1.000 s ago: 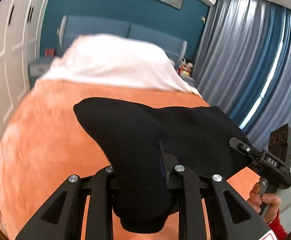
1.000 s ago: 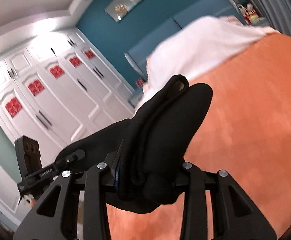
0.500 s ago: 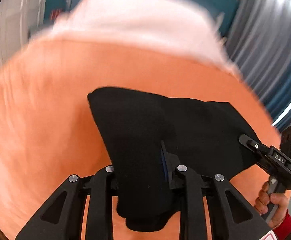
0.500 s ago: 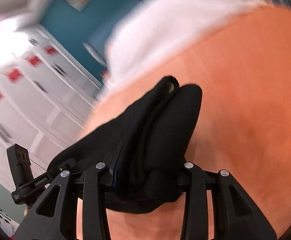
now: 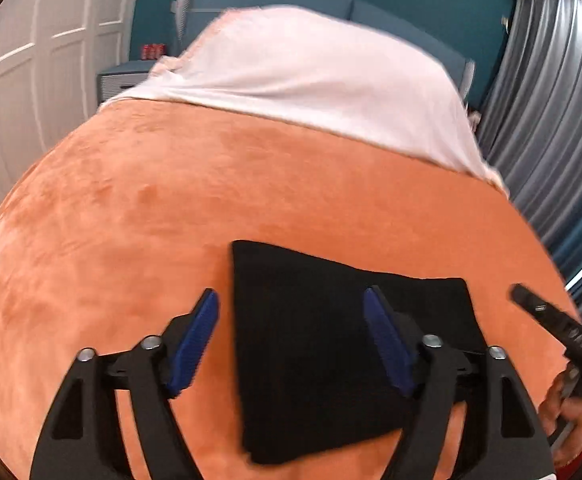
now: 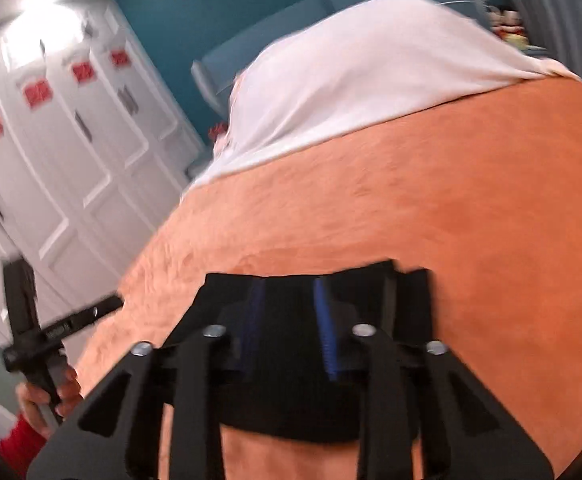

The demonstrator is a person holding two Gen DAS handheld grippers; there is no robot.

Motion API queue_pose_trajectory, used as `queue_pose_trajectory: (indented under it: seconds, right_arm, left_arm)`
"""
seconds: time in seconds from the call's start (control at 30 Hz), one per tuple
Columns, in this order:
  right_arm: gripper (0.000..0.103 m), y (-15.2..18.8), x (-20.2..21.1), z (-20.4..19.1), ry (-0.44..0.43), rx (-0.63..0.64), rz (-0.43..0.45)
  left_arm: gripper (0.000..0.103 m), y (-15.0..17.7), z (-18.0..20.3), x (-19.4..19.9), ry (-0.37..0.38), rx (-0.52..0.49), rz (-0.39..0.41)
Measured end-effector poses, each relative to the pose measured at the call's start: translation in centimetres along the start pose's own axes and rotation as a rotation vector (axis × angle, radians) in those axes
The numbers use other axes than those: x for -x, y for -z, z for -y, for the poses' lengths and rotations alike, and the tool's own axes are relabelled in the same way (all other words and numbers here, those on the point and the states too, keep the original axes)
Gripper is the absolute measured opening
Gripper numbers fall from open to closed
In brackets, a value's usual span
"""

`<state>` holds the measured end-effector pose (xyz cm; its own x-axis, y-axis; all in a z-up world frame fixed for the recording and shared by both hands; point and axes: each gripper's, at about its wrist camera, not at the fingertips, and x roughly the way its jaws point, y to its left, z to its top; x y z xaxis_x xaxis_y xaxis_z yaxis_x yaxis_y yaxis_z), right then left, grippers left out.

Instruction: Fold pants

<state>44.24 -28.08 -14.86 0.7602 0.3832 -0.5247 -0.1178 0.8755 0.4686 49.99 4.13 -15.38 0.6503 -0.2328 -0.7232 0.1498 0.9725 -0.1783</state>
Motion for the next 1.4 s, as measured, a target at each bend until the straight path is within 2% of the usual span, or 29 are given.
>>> queue_pose_trajectory:
  seconds: [0.03, 0.1, 0.13, 0.17, 0.2, 0.23, 0.27, 0.33, 0.4, 0.53, 0.6, 0.67, 0.7, 0.83, 1.0, 1.13, 1.4]
  right_arm:
    - [0.021, -0.1, -2.1, -0.1, 0.02, 0.005, -0.038]
    - [0.02, 1.2, -6.6, 1.6, 0.127, -0.004, -0.135]
    - [0.01, 2.2, -8.6, 3.3, 0.193, -0.028, -0.192]
    - [0.009, 3.3, -9.8, 5.5, 0.181, -0.085, -0.2]
    - [0.007, 3.6, -9.3, 6.9, 0.13, -0.146, -0.161]
    - [0.007, 3.3, -9.1, 7.5, 0.11, -0.197, -0.163]
    - [0.007, 3.0, -8.4, 7.6, 0.112, -0.245, -0.17]
    - [0.012, 2.8, -6.4, 6.2, 0.135, -0.237, -0.168]
    - [0.013, 2.6, -2.2, 3.0, 0.16, -0.164, -0.122]
    - [0.016, 4.9, 5.5, -1.1, 0.166, -0.144, -0.066]
    - [0.019, 6.9, 9.8, -3.6, 0.184, -0.12, -0.035]
    - [0.032, 9.4, 13.6, -6.3, 0.209, -0.077, -0.005]
    - [0.041, 10.6, 15.2, -7.6, 0.221, -0.052, 0.004]
    - [0.043, 14.5, 20.2, -11.5, 0.255, 0.038, 0.026]
    - [0.051, 18.0, 25.1, -13.7, 0.275, 0.087, 0.036]
    - [0.051, 20.3, 27.9, -14.3, 0.257, 0.072, 0.022]
    - [0.052, 23.3, 30.1, -15.0, 0.252, 0.073, 0.003]
  left_arm:
    - [0.075, 0.1, 0.5, -1.6, -0.029, -0.012, -0.03]
    - [0.075, 1.6, 1.6, -7.0, -0.111, -0.057, -0.161]
    - [0.08, 3.0, 1.3, -9.1, -0.146, -0.074, -0.22]
    - [0.089, 4.2, 1.2, -10.9, -0.157, -0.086, -0.243]
    - [0.094, 4.7, 0.7, -10.4, -0.166, -0.06, -0.174]
    - [0.096, 5.0, 0.2, -10.0, -0.165, -0.041, -0.163]
    - [0.092, 4.9, -0.2, -9.6, -0.15, -0.002, -0.189]
    - [0.086, 4.7, -0.3, -7.7, -0.149, 0.038, -0.214]
    - [0.087, 4.8, 0.6, -3.8, -0.178, 0.024, -0.177]
    - [0.092, 6.3, 2.8, 3.9, -0.188, -0.015, -0.14]
    - [0.093, 8.0, 4.6, 9.2, -0.214, -0.052, -0.11]
    - [0.097, 10.1, 6.2, 13.5, -0.244, -0.079, -0.077]
    - [0.097, 11.2, 7.0, 15.5, -0.248, -0.102, -0.068]
    - [0.097, 15.3, 9.3, 21.7, -0.273, -0.149, -0.048]
    - [0.097, 19.6, 10.1, 25.2, -0.263, -0.164, -0.048]
    - [0.097, 22.7, 11.0, 27.4, -0.288, -0.183, -0.053]
    - [0.097, 25.8, 11.9, 28.8, -0.285, -0.198, -0.081]
